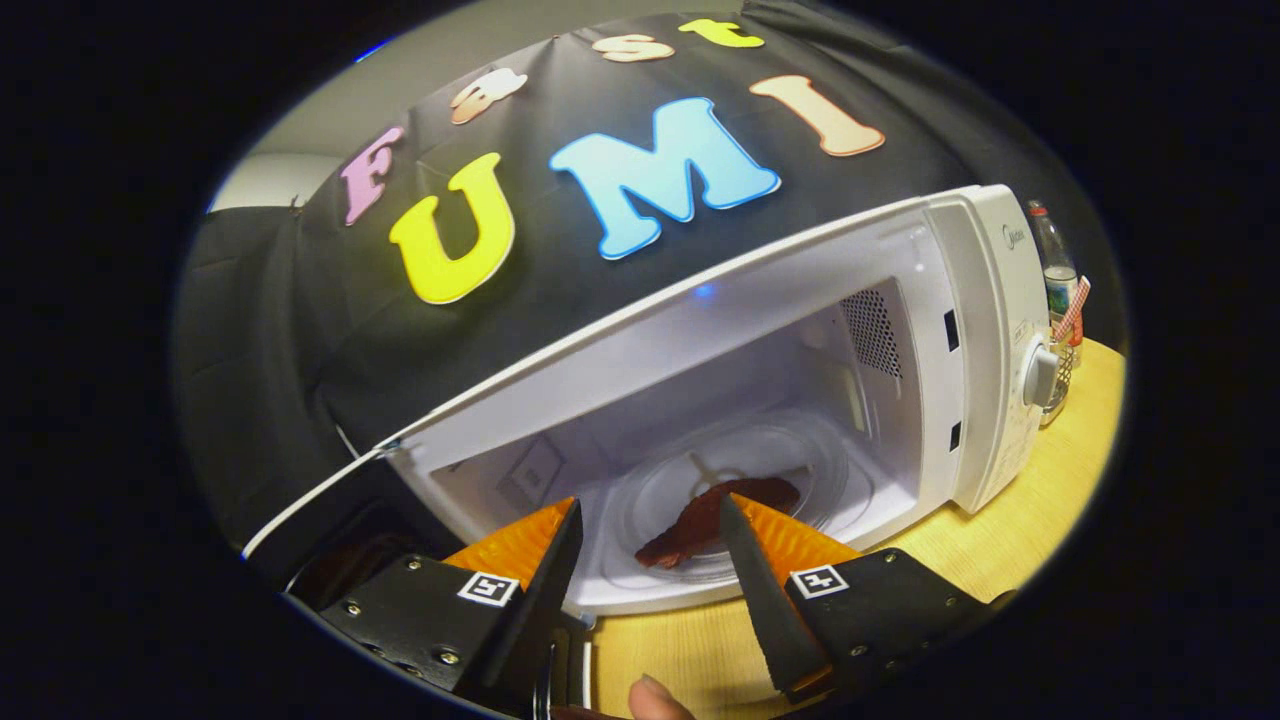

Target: Open the microwave, put the food inside, and close the microwave door.

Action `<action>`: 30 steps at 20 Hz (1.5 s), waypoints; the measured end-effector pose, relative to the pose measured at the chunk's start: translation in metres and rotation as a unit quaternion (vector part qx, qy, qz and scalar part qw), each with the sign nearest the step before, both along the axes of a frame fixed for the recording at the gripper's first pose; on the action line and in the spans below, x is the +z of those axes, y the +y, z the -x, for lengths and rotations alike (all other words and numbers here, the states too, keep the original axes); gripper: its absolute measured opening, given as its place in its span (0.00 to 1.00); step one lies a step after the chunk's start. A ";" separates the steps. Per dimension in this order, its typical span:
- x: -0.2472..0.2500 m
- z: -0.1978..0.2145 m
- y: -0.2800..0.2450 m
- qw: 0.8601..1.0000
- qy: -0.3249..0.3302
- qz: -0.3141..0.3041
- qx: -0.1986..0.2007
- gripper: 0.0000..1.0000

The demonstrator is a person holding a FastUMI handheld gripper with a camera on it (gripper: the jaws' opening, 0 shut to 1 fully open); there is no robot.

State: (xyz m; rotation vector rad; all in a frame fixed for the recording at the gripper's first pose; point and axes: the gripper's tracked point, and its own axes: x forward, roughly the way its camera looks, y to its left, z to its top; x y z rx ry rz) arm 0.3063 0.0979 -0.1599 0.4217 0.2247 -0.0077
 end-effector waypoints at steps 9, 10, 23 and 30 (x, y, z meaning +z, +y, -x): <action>0.110 0.161 0.094 0.979 -0.104 0.026 0.172 0.83; 0.121 0.180 0.105 0.975 -0.115 0.028 0.189 0.83; 0.060 0.304 0.274 0.908 -0.141 0.192 0.344 0.80; -0.028 0.253 0.274 0.914 -0.078 0.264 0.299 0.12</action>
